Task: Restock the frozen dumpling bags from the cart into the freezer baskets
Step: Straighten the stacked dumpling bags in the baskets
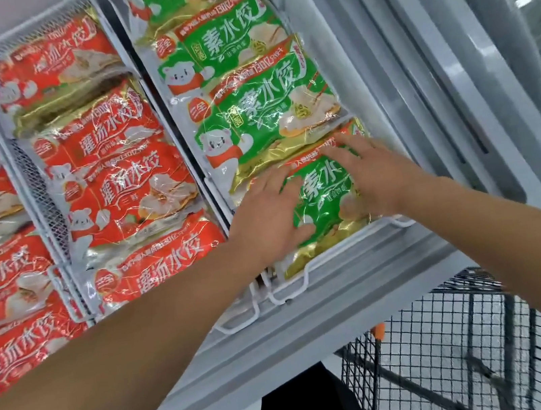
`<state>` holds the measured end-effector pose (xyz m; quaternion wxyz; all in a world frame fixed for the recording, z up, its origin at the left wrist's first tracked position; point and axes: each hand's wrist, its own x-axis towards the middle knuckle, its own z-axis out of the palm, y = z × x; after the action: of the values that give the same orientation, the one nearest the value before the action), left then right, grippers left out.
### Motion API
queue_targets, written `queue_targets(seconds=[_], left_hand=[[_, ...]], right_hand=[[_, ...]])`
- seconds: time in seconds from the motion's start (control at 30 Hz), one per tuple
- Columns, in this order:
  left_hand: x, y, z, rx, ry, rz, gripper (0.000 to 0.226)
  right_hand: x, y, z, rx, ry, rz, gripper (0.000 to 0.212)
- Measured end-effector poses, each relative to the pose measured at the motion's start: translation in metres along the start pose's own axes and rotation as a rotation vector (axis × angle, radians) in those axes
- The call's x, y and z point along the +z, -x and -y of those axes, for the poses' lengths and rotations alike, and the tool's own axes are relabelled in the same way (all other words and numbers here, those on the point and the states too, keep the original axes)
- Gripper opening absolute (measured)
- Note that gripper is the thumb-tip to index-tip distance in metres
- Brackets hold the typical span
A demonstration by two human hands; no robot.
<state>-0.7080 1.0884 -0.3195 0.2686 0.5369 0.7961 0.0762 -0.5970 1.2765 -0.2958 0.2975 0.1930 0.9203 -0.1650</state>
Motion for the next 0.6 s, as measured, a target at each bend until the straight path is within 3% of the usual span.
queue_targets(seconds=[0.1, 0.2, 0.3, 0.4, 0.6], left_hand=[[-0.028, -0.008, 0.015, -0.053, 0.046, -0.231, 0.070], [-0.057, -0.029, 0.045, -0.204, 0.016, -0.225, 0.094], [-0.072, -0.053, 0.081, -0.285, -0.101, -0.060, 0.119], [-0.064, -0.068, 0.100, -0.266, -0.118, 0.071, 0.131], [-0.050, -0.080, 0.104, -0.207, -0.126, 0.146, 0.135]], right_hand=[[-0.026, -0.015, 0.010, -0.032, -0.063, -0.175, 0.075], [-0.055, -0.053, 0.020, -0.097, -0.130, -0.263, 0.089], [-0.079, -0.100, 0.030, -0.140, -0.033, -0.163, 0.113], [-0.083, -0.131, 0.032, -0.137, 0.069, -0.031, 0.130], [-0.074, -0.138, 0.011, -0.119, 0.104, 0.113, 0.135]])
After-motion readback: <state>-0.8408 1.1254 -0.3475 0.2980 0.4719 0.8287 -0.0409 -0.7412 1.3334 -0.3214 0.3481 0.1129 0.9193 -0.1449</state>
